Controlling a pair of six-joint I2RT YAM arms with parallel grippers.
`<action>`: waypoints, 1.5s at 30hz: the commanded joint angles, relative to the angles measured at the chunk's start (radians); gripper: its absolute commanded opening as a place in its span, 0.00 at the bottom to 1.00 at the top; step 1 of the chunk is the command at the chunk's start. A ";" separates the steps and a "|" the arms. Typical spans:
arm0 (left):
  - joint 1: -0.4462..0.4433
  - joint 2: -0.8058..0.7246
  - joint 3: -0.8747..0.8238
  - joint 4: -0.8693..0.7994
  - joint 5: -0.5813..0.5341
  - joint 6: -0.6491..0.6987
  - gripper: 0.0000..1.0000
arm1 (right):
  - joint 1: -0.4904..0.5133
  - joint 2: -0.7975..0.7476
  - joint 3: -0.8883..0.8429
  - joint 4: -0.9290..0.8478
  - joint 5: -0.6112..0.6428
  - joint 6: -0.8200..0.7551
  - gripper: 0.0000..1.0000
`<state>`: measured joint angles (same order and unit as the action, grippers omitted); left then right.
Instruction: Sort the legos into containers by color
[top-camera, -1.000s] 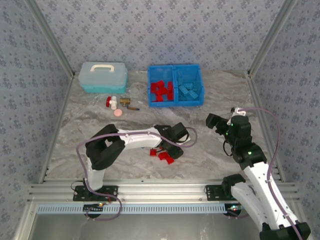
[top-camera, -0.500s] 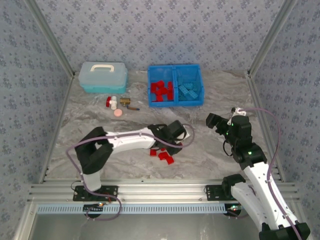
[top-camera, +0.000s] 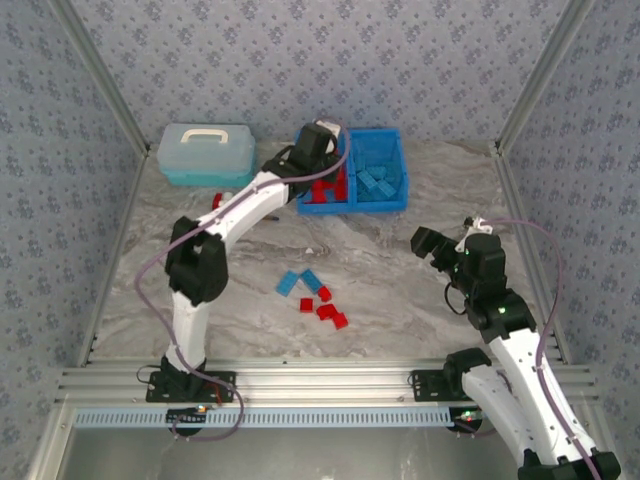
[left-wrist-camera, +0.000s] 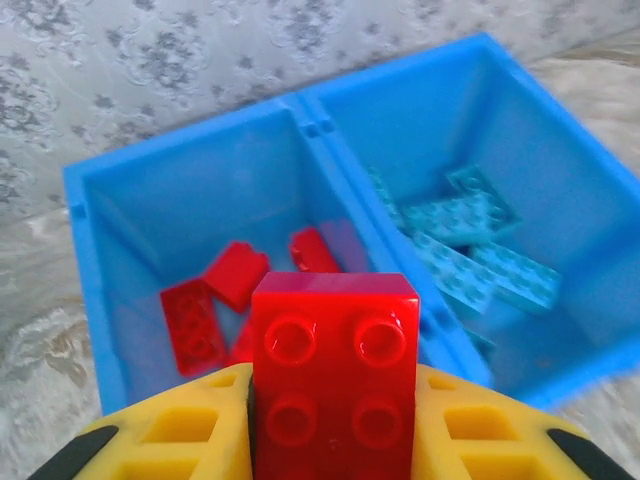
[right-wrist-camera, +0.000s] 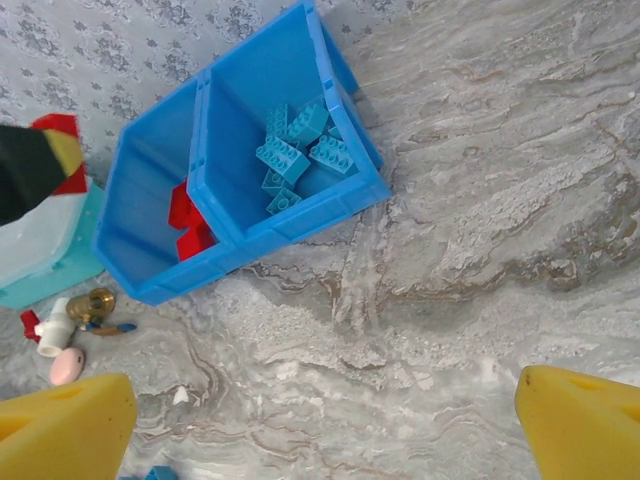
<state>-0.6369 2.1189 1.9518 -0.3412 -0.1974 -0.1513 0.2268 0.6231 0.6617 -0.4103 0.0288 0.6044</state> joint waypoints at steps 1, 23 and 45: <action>0.000 0.151 0.219 -0.107 -0.041 0.009 0.28 | 0.000 -0.027 -0.010 -0.042 -0.015 0.042 1.00; 0.030 -0.156 0.046 -0.051 0.083 -0.014 0.69 | 0.211 0.056 0.004 0.001 -0.057 -0.048 1.00; 0.027 -1.240 -0.894 -0.500 0.193 0.181 0.99 | 0.648 1.246 0.650 -0.144 -0.025 -0.470 0.84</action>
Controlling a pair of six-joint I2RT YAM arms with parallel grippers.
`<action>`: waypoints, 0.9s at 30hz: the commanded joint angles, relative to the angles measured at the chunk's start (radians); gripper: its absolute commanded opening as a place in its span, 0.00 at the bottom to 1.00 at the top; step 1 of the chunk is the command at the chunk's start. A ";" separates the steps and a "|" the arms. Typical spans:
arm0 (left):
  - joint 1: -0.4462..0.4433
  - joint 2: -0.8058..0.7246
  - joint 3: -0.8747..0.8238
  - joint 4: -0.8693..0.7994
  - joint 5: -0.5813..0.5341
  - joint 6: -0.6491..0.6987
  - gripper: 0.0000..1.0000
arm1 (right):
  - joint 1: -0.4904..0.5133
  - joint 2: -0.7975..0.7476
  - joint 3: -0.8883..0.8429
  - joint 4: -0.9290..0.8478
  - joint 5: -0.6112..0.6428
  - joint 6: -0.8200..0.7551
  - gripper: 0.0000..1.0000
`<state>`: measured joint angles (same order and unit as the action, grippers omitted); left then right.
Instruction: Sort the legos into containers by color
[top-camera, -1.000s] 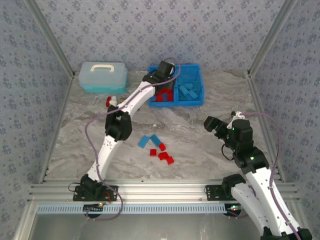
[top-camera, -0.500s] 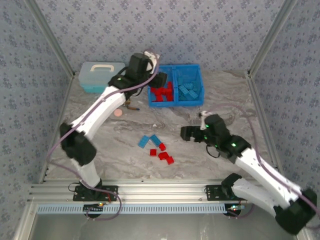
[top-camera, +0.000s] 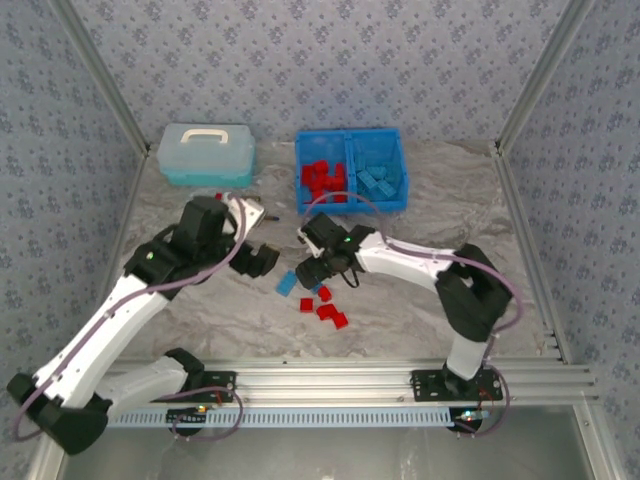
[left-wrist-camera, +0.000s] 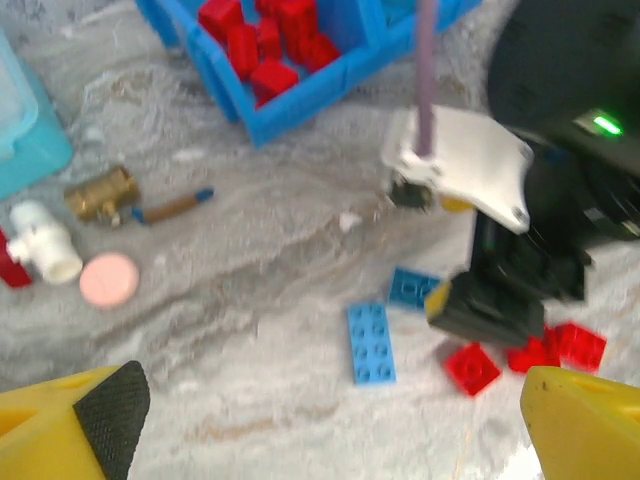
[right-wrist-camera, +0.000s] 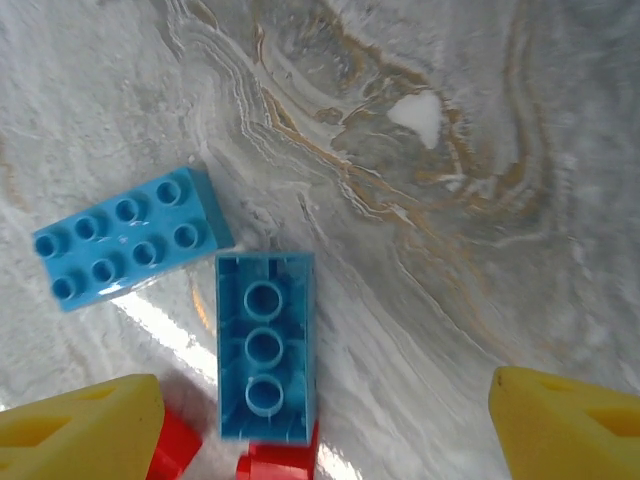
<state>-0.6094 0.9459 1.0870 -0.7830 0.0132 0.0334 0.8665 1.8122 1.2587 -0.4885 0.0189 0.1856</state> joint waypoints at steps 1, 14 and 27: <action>0.001 -0.087 -0.048 -0.071 -0.023 -0.006 0.99 | 0.012 0.078 0.060 -0.065 -0.017 -0.053 0.83; 0.002 -0.070 -0.146 -0.015 -0.035 -0.011 0.99 | 0.025 0.132 0.072 -0.060 -0.010 -0.041 0.21; 0.009 -0.035 -0.165 0.017 -0.017 -0.021 0.99 | -0.193 -0.186 0.099 0.072 0.159 -0.023 0.22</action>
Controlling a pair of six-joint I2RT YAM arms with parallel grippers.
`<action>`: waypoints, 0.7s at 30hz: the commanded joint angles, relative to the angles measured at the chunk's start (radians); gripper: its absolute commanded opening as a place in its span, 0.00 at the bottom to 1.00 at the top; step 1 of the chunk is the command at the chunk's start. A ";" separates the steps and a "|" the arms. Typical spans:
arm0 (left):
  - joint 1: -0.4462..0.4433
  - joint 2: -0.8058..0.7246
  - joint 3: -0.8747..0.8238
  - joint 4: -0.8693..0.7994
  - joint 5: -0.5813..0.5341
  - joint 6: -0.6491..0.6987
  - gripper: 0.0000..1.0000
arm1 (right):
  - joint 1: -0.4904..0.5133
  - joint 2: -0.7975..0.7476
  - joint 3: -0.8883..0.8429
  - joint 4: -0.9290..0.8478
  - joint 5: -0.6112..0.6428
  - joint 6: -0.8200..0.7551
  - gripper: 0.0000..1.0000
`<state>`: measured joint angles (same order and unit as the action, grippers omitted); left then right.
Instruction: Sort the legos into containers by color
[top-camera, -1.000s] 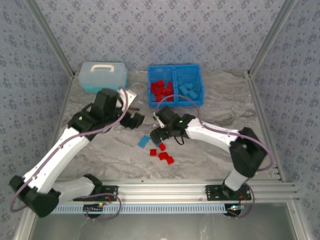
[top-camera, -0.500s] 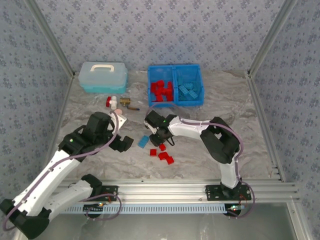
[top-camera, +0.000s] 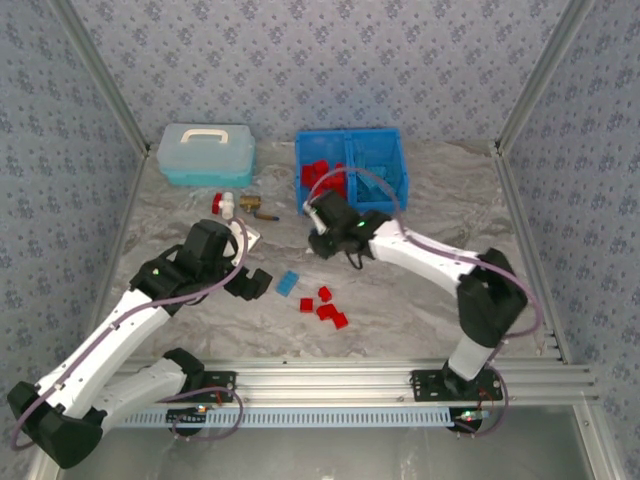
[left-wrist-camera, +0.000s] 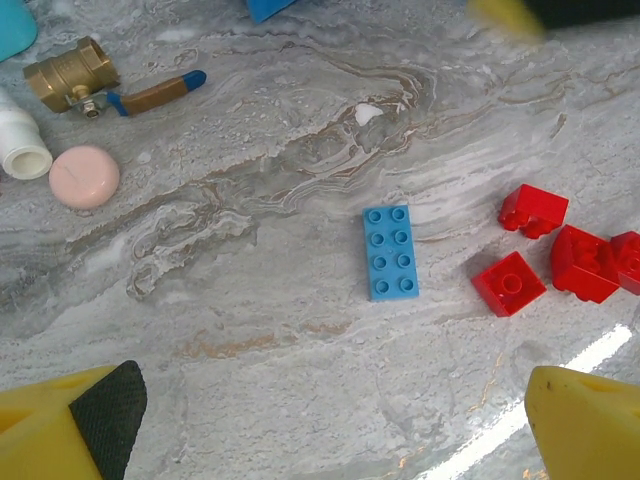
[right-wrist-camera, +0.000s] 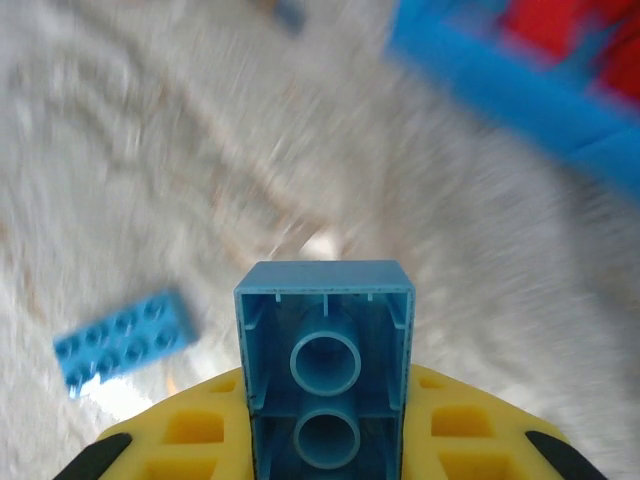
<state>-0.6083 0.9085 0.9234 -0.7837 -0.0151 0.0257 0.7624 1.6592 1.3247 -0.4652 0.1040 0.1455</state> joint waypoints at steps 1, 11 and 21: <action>0.009 0.003 0.000 0.020 0.015 -0.018 0.99 | -0.134 -0.028 0.046 0.060 0.064 0.022 0.23; 0.018 -0.023 -0.002 0.014 0.016 -0.034 0.99 | -0.413 0.382 0.496 0.007 0.070 -0.033 0.24; 0.043 -0.061 -0.020 0.038 0.035 -0.056 0.99 | -0.488 0.887 1.204 -0.250 0.051 -0.063 0.33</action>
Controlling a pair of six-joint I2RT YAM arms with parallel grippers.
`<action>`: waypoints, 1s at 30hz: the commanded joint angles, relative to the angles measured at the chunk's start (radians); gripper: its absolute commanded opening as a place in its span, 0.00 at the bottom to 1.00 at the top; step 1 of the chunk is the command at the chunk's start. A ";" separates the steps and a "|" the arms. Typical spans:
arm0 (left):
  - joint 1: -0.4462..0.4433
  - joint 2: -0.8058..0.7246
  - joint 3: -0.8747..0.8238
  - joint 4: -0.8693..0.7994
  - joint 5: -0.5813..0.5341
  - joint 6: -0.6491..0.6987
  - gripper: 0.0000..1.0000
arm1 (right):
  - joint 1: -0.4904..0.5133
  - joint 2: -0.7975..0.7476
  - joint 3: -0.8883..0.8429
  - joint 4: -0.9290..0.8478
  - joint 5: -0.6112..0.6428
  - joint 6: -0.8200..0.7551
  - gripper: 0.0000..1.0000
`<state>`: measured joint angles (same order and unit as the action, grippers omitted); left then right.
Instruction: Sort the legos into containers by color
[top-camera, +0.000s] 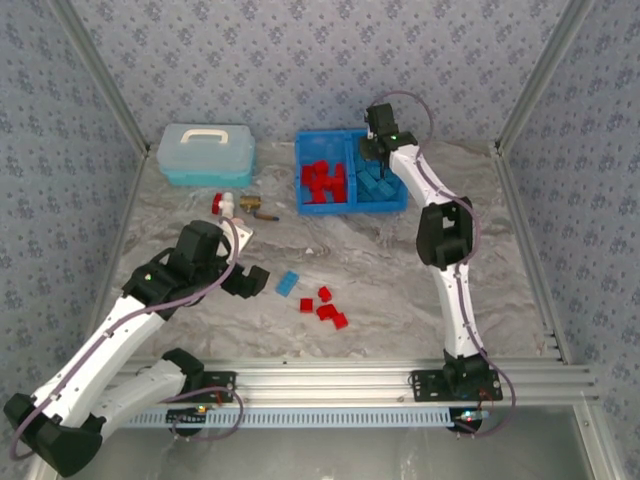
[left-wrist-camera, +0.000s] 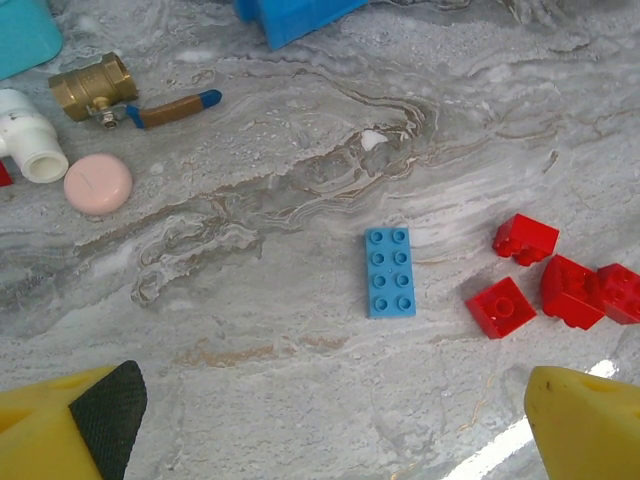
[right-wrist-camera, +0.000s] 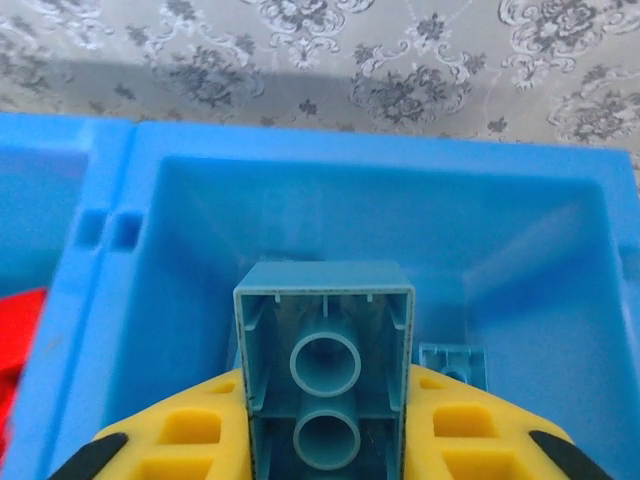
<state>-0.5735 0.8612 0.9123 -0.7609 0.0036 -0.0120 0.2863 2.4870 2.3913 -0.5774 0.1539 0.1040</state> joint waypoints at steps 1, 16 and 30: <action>0.010 -0.013 -0.009 0.018 0.017 -0.019 0.99 | -0.014 0.072 0.163 -0.143 -0.003 -0.021 0.38; -0.116 0.075 -0.085 0.113 -0.089 -0.618 0.98 | 0.013 -0.509 -0.375 -0.059 -0.166 -0.006 0.57; -0.428 0.634 0.105 0.096 -0.222 -0.946 0.68 | 0.172 -1.297 -1.326 0.176 -0.032 0.134 0.89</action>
<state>-0.9844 1.4017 0.9344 -0.6556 -0.1898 -0.9012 0.4599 1.2400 1.1446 -0.4297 0.0803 0.1955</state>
